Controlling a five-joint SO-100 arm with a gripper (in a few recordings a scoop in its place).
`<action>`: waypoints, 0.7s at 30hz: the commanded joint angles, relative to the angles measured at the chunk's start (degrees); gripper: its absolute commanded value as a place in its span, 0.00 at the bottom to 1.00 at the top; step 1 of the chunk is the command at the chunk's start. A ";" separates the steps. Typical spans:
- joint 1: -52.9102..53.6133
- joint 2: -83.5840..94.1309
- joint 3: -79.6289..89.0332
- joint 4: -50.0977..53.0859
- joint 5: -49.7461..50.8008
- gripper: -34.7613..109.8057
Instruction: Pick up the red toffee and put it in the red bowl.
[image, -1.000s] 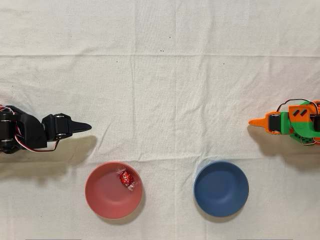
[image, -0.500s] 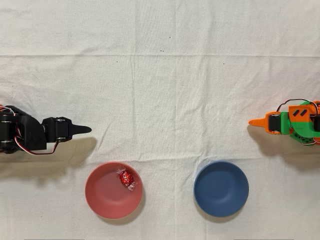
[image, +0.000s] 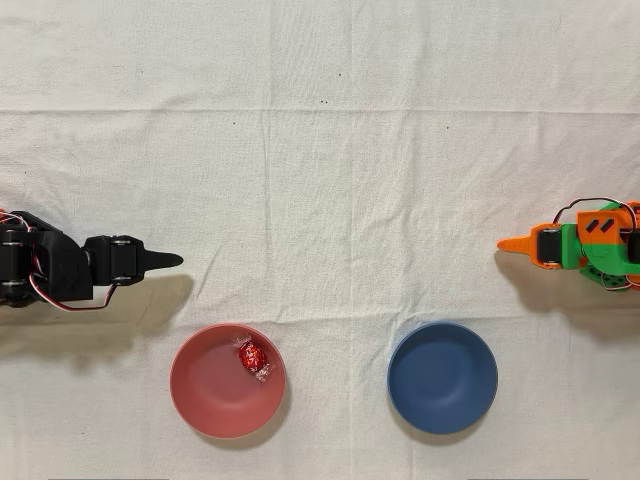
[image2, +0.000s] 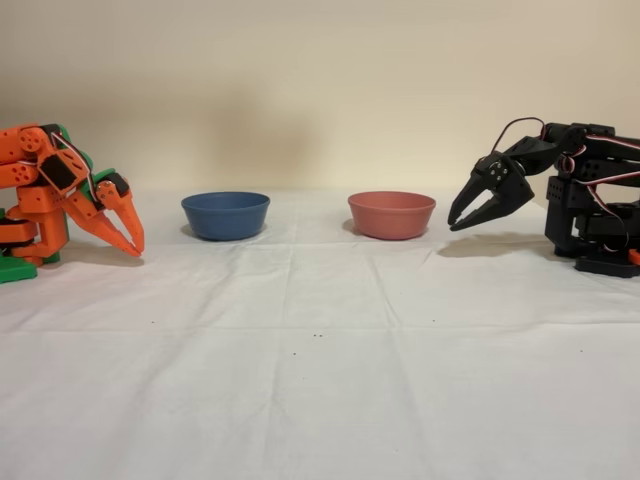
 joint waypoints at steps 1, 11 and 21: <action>0.00 0.79 1.23 0.79 -1.05 0.24; 0.09 0.79 1.23 0.88 5.63 0.24; 0.09 0.79 1.23 0.88 5.19 0.25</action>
